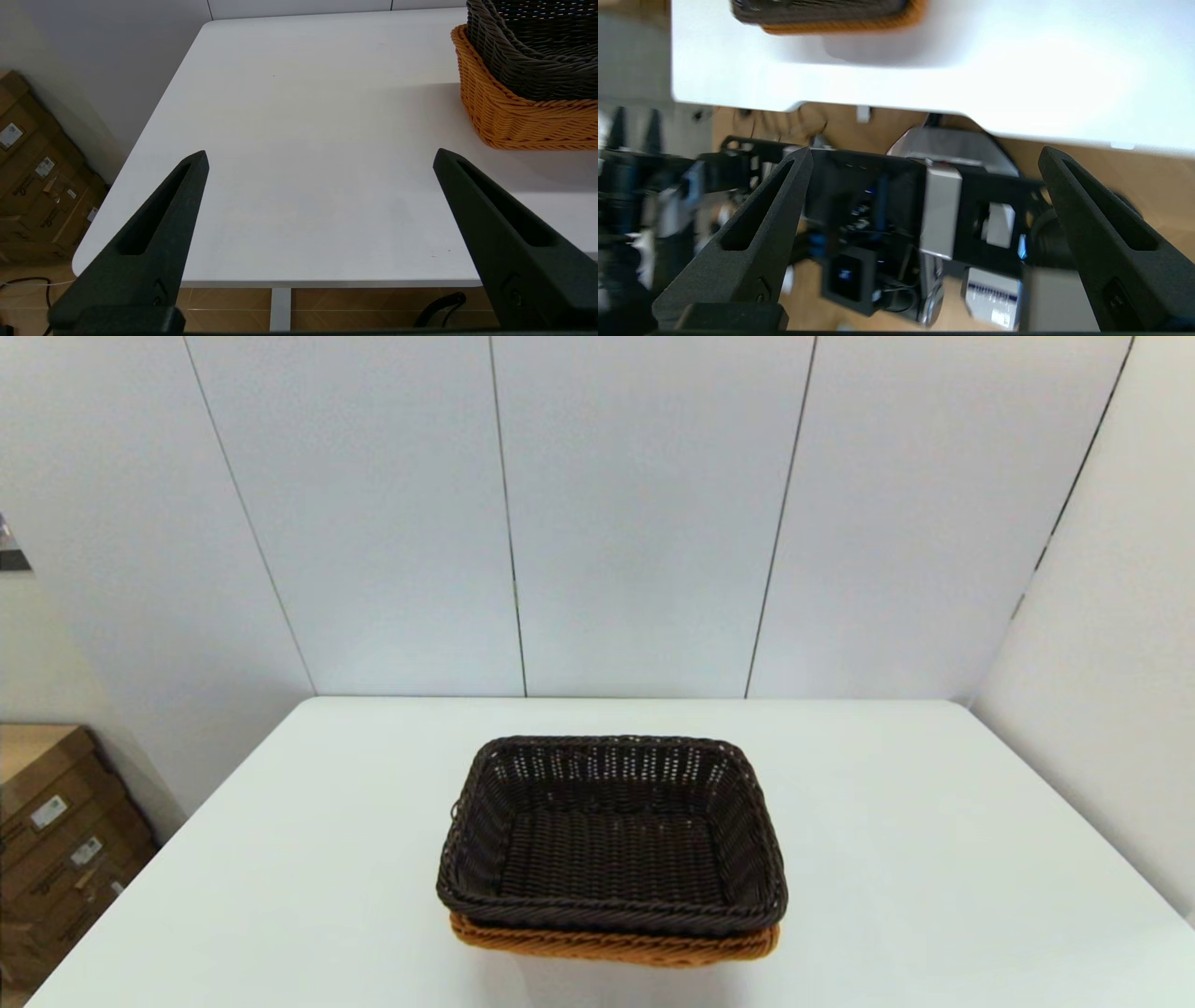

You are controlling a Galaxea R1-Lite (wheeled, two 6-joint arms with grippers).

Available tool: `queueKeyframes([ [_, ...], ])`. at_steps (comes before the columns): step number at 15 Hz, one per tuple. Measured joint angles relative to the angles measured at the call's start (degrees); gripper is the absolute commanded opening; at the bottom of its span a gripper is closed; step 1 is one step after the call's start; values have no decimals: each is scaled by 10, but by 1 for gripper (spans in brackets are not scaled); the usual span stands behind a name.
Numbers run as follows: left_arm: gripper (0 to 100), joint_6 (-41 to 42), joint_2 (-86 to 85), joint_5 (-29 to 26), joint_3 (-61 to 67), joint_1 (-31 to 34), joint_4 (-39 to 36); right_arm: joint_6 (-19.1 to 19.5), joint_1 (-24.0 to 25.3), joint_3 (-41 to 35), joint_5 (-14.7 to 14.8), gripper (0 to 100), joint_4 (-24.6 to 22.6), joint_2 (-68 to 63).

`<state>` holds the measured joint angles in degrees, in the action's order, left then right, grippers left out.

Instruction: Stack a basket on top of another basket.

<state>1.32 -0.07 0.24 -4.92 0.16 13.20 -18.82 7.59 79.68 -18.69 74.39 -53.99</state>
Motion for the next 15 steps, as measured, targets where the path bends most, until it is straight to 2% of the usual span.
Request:
queueKeyframes([
  [3,100,0,0,0,0,0,0,11,-50,-115,19,100,0,172],
  [7,100,-1,0,0,0,0,0,52,-105,-223,20,100,1,327],
  [10,100,-1,0,0,0,0,0,59,-99,-244,8,100,-15,370],
  [13,100,0,0,0,0,0,0,64,-93,-261,10,100,-18,407],
  [15,100,0,0,0,0,0,0,74,-86,-291,15,100,-43,444],
])
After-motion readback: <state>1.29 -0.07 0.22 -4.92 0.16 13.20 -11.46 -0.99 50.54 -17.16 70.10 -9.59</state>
